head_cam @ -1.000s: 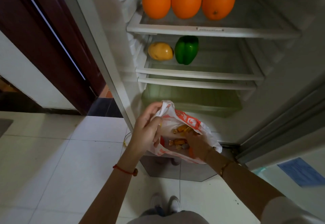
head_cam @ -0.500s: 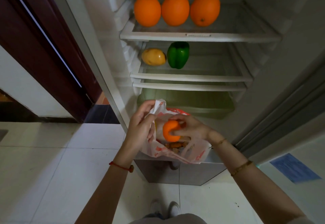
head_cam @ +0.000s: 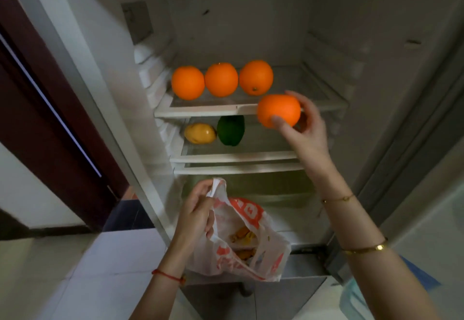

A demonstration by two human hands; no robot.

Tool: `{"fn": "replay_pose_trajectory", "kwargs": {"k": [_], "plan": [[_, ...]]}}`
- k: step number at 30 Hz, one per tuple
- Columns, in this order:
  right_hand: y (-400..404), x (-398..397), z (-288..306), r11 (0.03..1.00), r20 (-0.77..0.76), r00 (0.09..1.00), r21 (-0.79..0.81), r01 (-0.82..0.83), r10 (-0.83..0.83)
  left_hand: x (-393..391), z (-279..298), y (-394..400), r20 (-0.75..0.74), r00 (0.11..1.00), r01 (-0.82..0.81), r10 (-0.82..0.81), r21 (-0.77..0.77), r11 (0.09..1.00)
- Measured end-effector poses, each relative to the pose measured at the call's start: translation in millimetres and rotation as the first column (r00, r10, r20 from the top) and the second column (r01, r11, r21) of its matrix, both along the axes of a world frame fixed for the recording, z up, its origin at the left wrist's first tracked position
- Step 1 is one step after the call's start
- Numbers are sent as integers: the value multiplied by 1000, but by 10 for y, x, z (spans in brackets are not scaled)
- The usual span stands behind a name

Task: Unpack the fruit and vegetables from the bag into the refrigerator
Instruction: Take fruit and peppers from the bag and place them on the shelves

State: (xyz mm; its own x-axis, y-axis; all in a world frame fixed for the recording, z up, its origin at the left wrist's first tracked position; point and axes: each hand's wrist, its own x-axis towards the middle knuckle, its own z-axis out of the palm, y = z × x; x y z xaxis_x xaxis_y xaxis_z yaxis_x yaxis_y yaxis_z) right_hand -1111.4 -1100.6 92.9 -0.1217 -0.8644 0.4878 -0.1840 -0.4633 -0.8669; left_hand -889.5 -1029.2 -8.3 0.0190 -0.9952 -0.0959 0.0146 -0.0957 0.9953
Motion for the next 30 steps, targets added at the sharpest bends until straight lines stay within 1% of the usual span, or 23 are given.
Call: {"fn": "replay_pose_trajectory", "kwargs": {"k": [2, 4, 6, 9, 14, 18, 21, 23, 25, 28, 29, 30], "plan": [[-134, -47, 166, 991, 46, 993, -83, 109, -105, -38, 22, -9, 29, 1000, -9, 10, -12, 1000], [-303, -96, 274, 970, 83, 978, -139, 202, -192, -59, 38, -31, 18, 1000, -2, 3, -28, 1000], [-500, -136, 320, 948, 55, 961, -157, 278, -272, -62, 32, -76, 11, 1000, -3, 4, -49, 999], [-804, -203, 306, 928, -48, 931, -118, 355, -362, -71, 22, -104, 26, 999, -32, 33, -46, 998], [-1093, -214, 250, 894, -231, 865, -68, 442, -445, -72, 0, -145, 5, 999, -36, 36, -34, 999], [-1169, -193, 222, 856, -329, 800, -52, 515, -502, -53, 23, -149, -15, 1000, -26, 25, -59, 998], [-1153, -197, 236, 866, -340, 807, -42, 499, -482, -40, 66, -131, -9, 999, -37, 37, -66, 997], [-1111, -206, 247, 877, -284, 836, -41, 479, -470, -25, 74, -105, -4, 999, -51, 51, -72, 996], [-1007, -177, 227, 861, -212, 834, -123, 494, -509, 1, 66, -77, 0, 998, -59, 59, -79, 995], [-627, -21, 148, 774, -99, 805, -366, 517, -585, 55, 40, -28, 8, 997, -75, 76, -98, 992], [-472, 60, 102, 764, -79, 821, -424, 486, -566, 76, 37, -6, 3, 997, -78, 79, -107, 991], [-322, 137, 29, 791, -94, 860, -452, 412, -502, 93, 40, 14, -1, 997, -82, 82, -112, 990]]}}
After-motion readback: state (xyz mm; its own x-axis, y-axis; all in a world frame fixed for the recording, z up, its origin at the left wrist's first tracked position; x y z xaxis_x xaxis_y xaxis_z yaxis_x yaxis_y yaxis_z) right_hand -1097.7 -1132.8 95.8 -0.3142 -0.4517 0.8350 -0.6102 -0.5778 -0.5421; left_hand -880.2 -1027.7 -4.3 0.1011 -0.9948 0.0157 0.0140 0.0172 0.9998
